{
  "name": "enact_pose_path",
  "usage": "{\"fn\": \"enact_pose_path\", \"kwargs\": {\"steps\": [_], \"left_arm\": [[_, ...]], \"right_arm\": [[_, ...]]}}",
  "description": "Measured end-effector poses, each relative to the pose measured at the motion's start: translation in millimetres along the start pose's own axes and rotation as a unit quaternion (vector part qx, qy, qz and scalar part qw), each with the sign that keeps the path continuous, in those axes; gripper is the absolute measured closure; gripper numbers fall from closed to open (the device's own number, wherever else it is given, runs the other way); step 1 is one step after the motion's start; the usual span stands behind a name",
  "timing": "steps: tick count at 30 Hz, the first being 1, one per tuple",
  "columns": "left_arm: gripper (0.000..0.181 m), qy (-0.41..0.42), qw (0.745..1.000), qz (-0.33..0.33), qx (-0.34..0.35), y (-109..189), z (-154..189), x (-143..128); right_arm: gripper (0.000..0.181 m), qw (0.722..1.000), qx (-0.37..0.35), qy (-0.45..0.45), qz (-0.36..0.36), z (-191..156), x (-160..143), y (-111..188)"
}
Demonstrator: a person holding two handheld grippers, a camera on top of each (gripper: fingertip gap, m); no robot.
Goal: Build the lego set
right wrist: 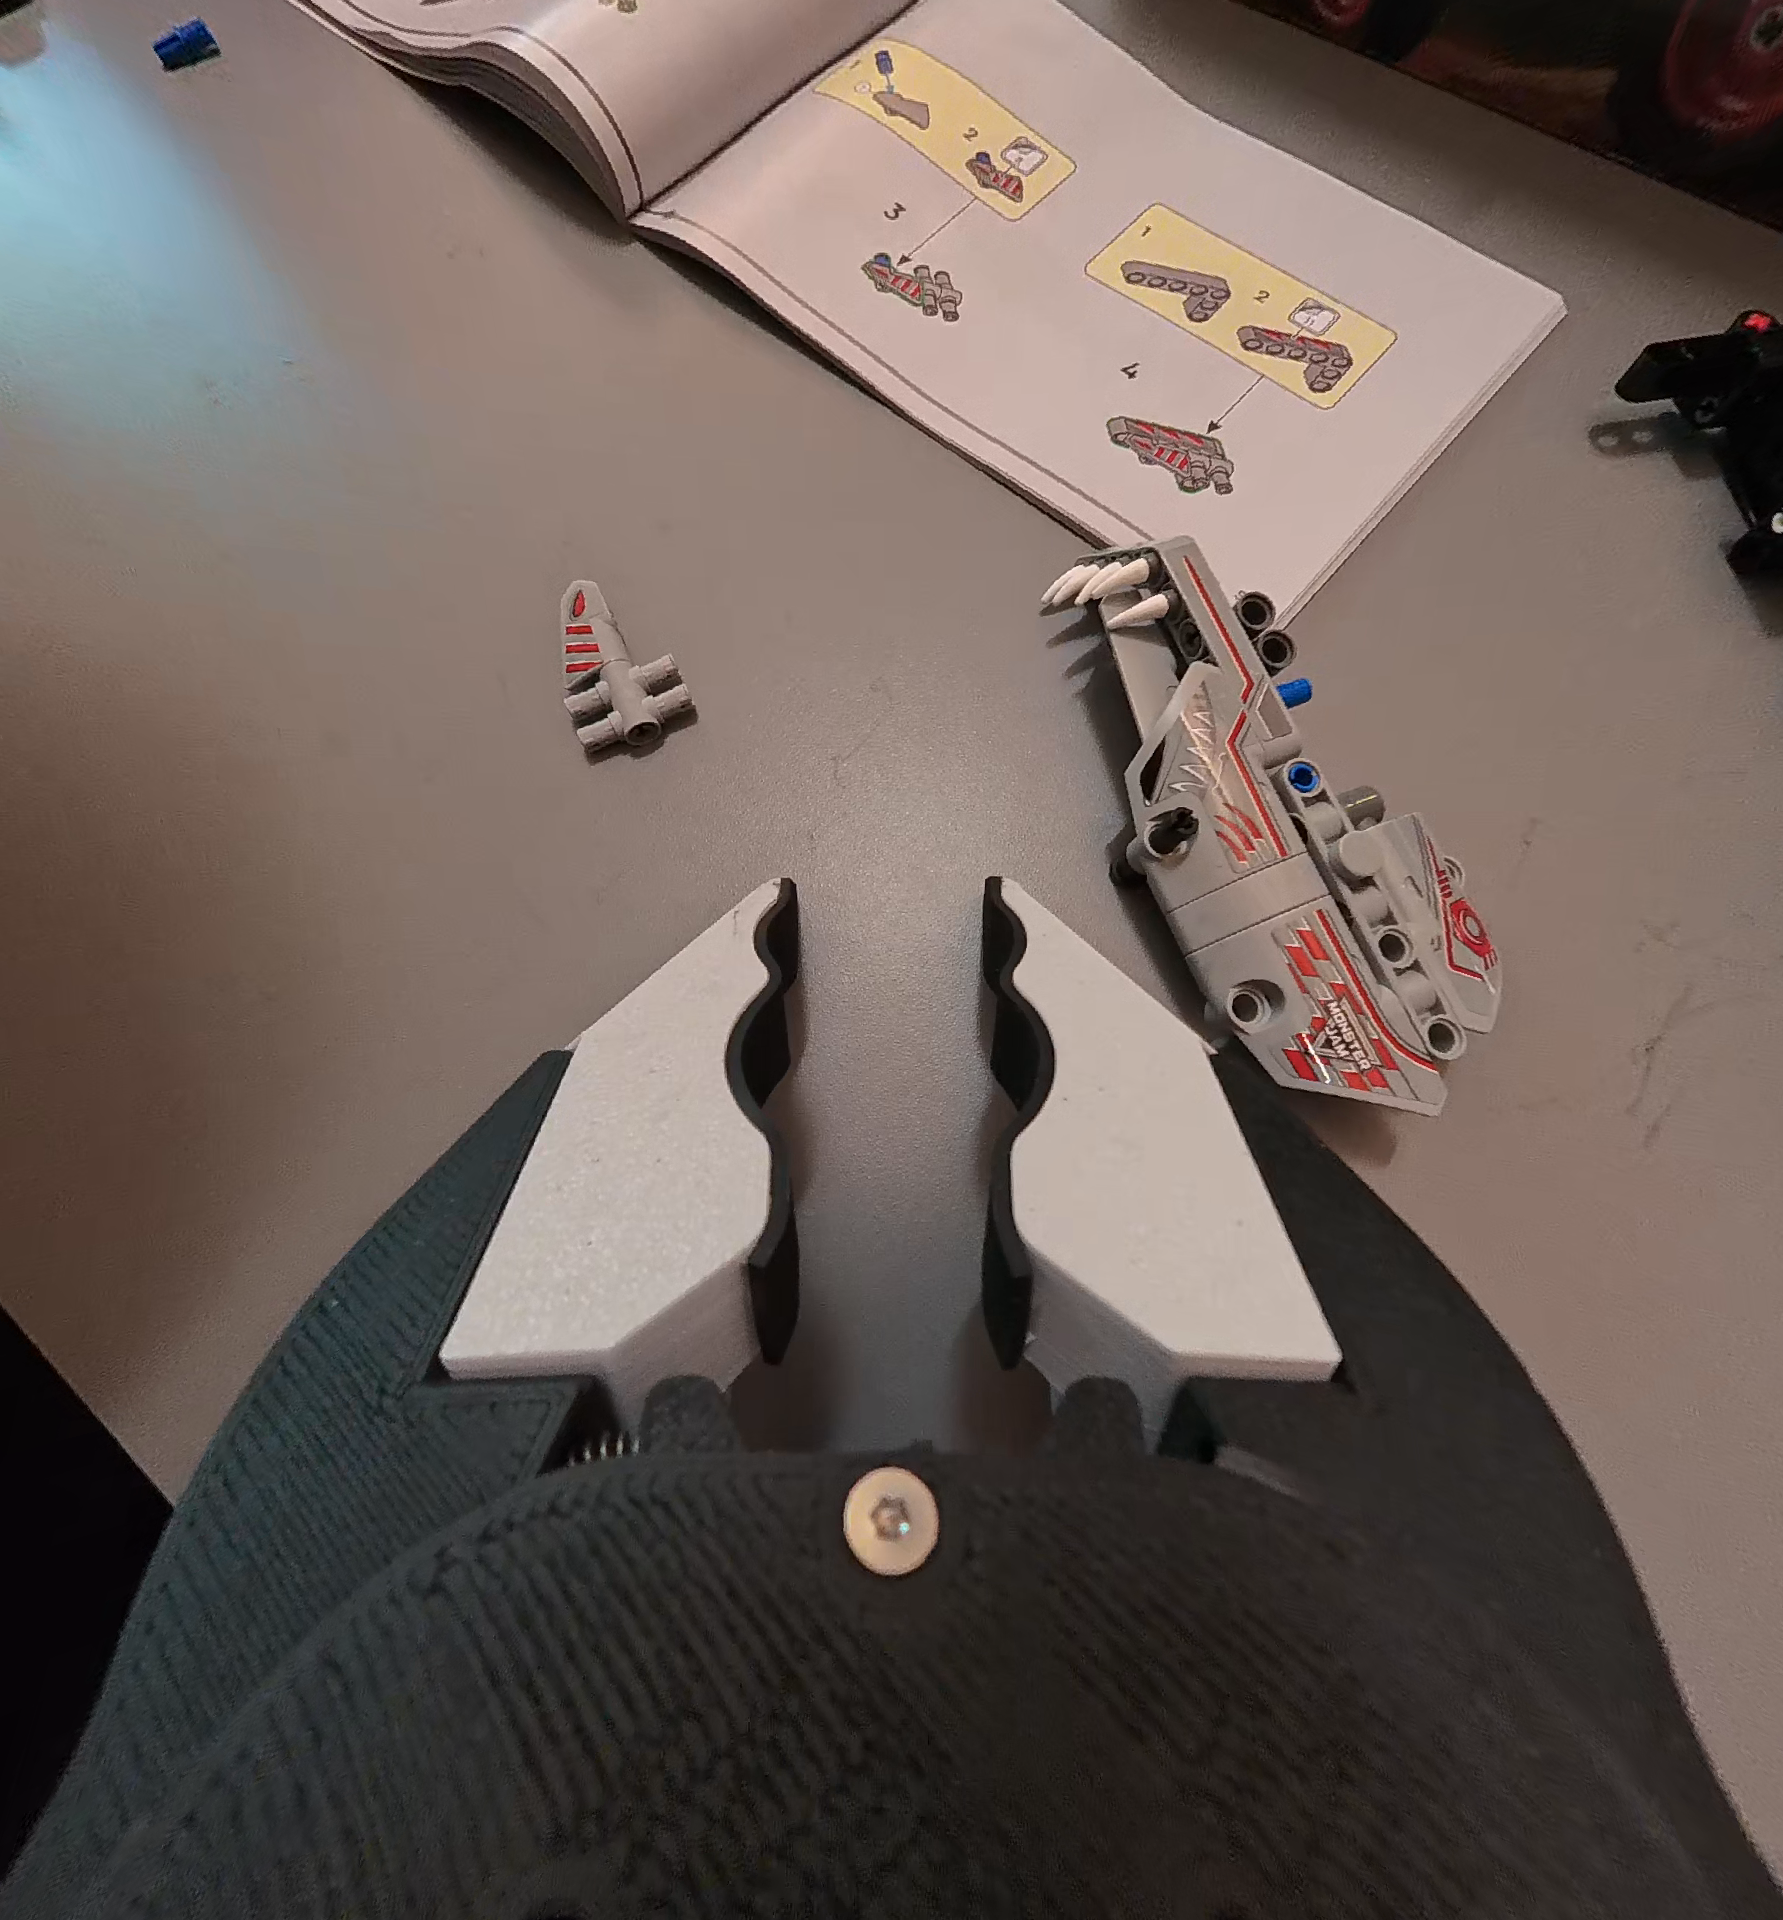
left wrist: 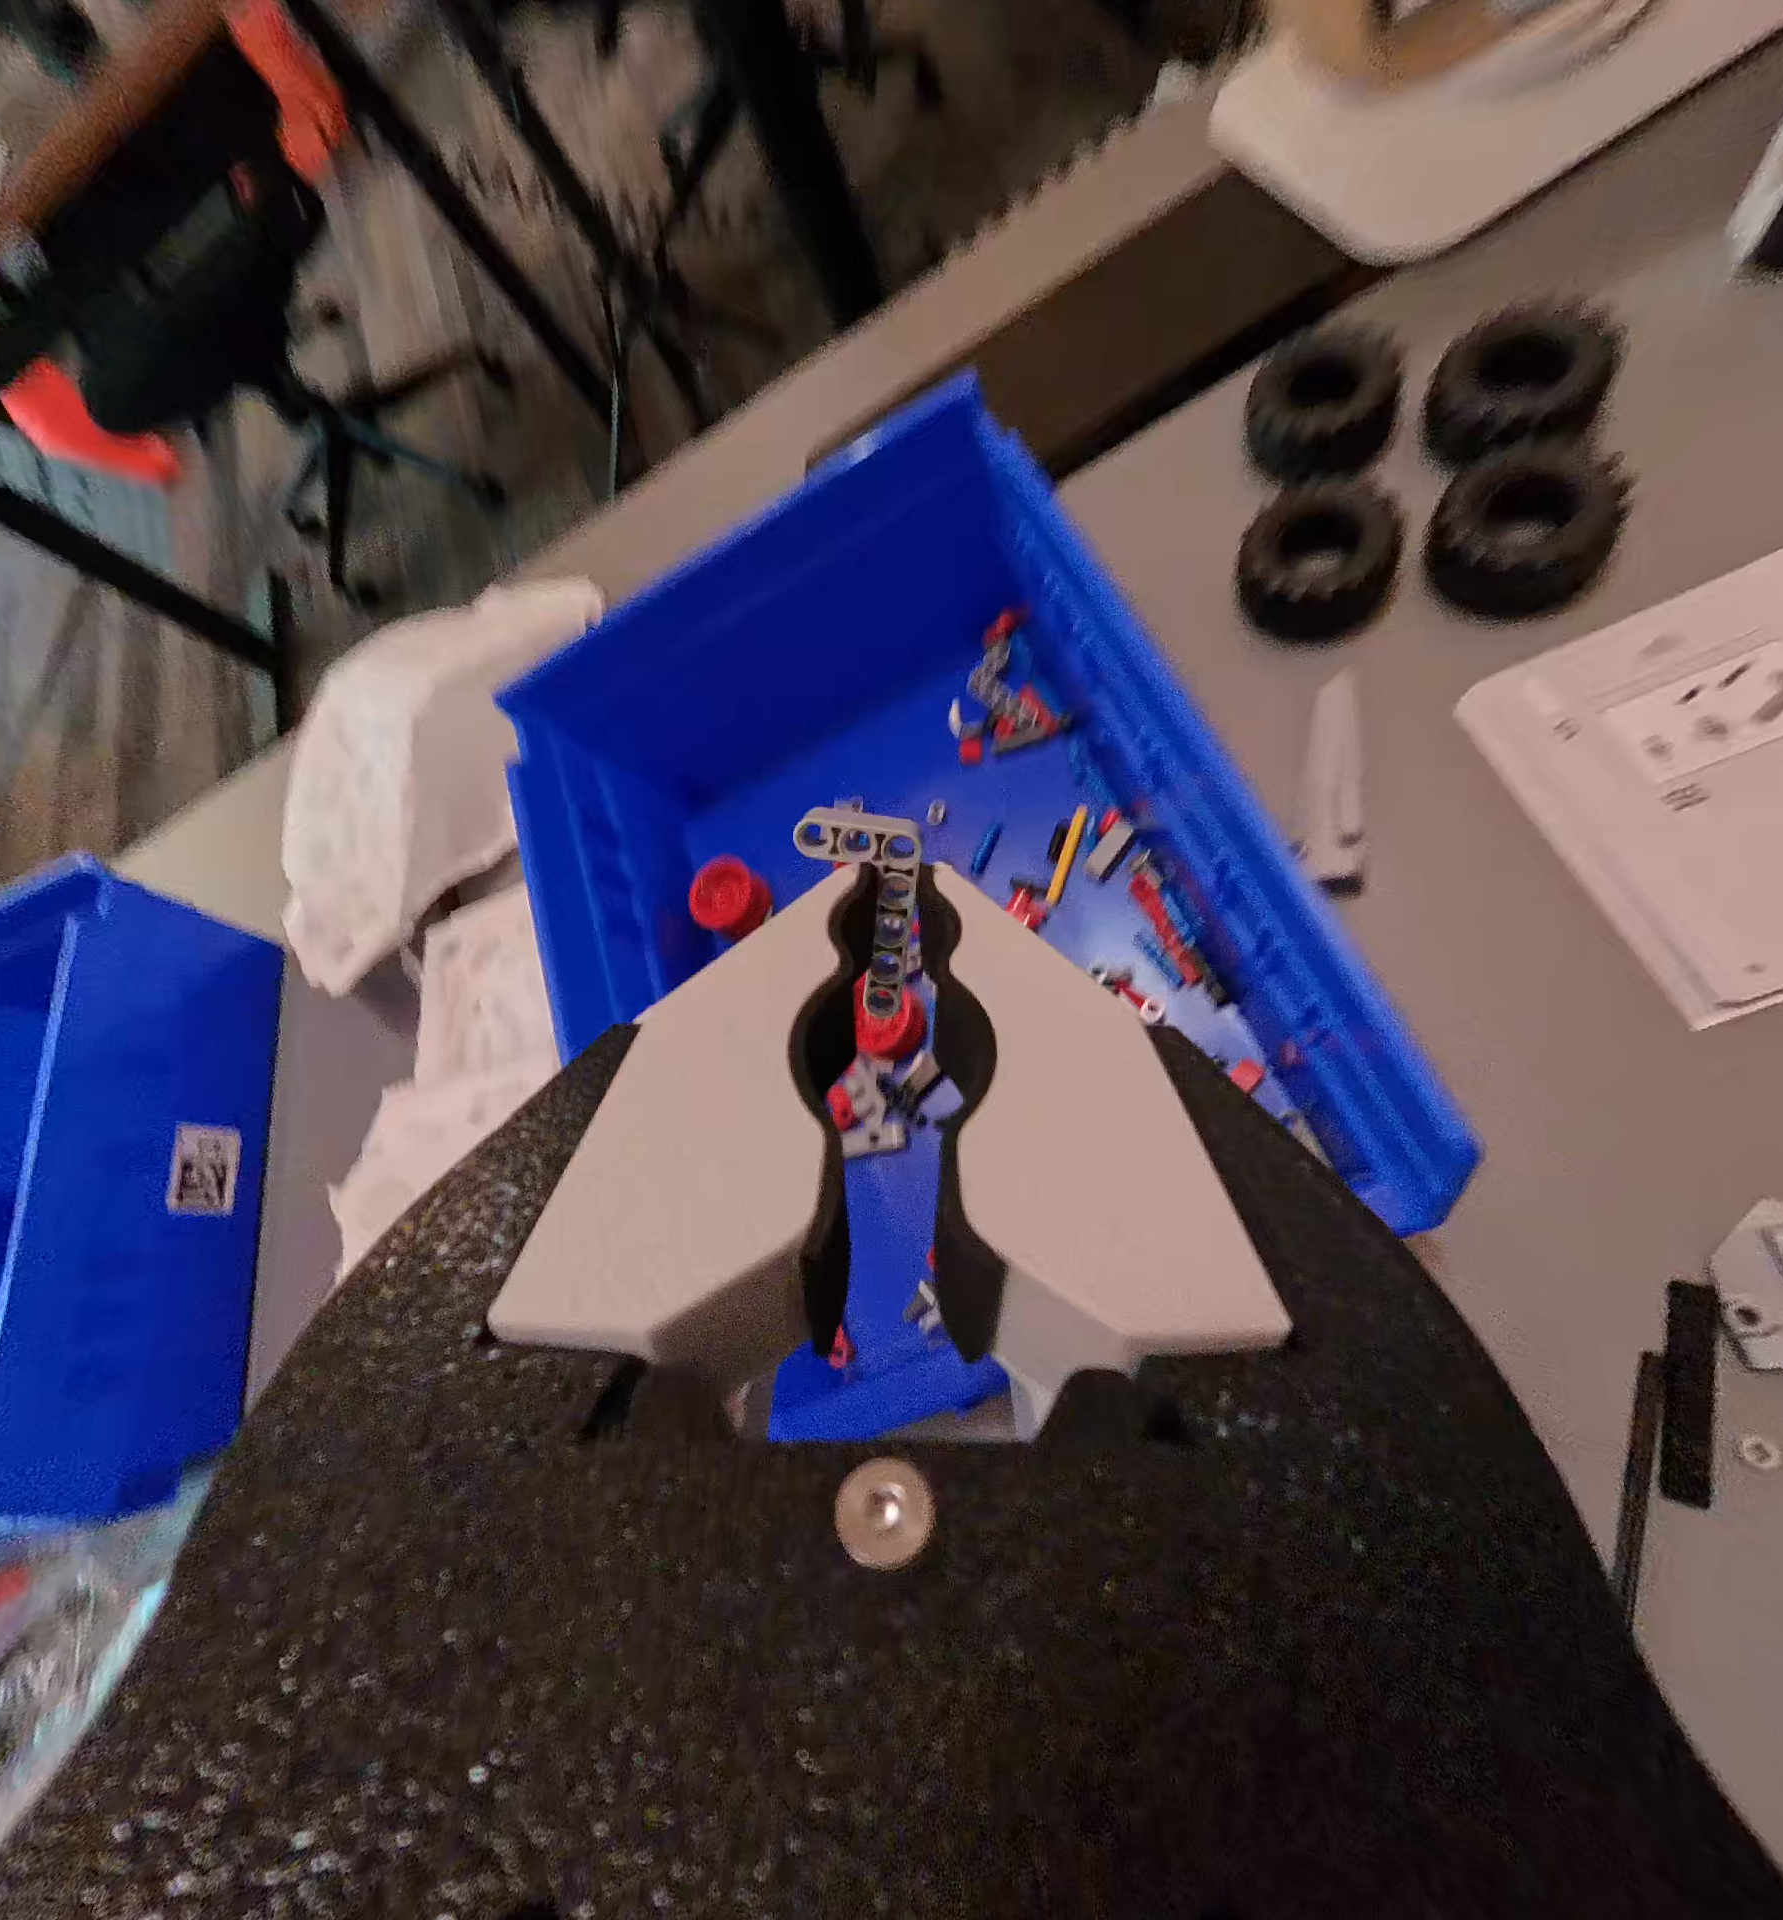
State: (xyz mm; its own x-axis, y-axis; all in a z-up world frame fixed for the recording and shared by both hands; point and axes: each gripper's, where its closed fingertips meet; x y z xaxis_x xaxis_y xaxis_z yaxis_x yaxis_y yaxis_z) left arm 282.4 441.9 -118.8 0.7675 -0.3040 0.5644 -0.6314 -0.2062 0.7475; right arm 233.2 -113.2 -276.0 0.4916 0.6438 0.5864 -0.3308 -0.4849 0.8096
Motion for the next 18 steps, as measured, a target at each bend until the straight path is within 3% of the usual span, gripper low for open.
{"fn": "enact_pose_path", "kwargs": {"steps": [1,4,7,14,18], "left_arm": [[0.176,-0.013,0.999,0.030,-0.004,10.8,8.1,10.3],[0.176,-0.071,0.988,0.106,-0.081,39.5,59.1,34.9],[0.176,-0.147,0.960,0.142,-0.192,56.1,132.8,41.0],[0.176,-0.263,0.870,0.151,-0.390,59.1,306.0,16.4],[0.176,-0.326,0.855,0.106,-0.390,43.0,364.0,-7.1]], "right_arm": [[0.147,1.000,0.000,0.000,0.000,0.0,-0.1,0.0],[0.146,1.000,-0.002,0.002,0.000,0.0,-0.1,-0.1],[0.147,1.000,-0.005,0.005,-0.001,0.1,0.0,-0.4],[0.147,1.000,-0.006,0.011,-0.002,-0.4,0.2,-0.9],[0.146,1.000,-0.005,0.013,-0.002,-1.3,0.1,-0.9]]}}
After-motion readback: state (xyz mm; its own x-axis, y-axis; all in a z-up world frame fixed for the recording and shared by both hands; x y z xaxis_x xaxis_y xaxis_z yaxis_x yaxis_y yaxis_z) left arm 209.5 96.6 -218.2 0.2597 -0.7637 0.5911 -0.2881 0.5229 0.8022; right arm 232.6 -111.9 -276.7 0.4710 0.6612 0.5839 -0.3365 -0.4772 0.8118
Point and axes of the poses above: each gripper's, where its closed fingertips meet, y back along the fingers, x out of its top, z = x × y across the jaws, and after that the axes turned 13 degrees about -z, right-handed
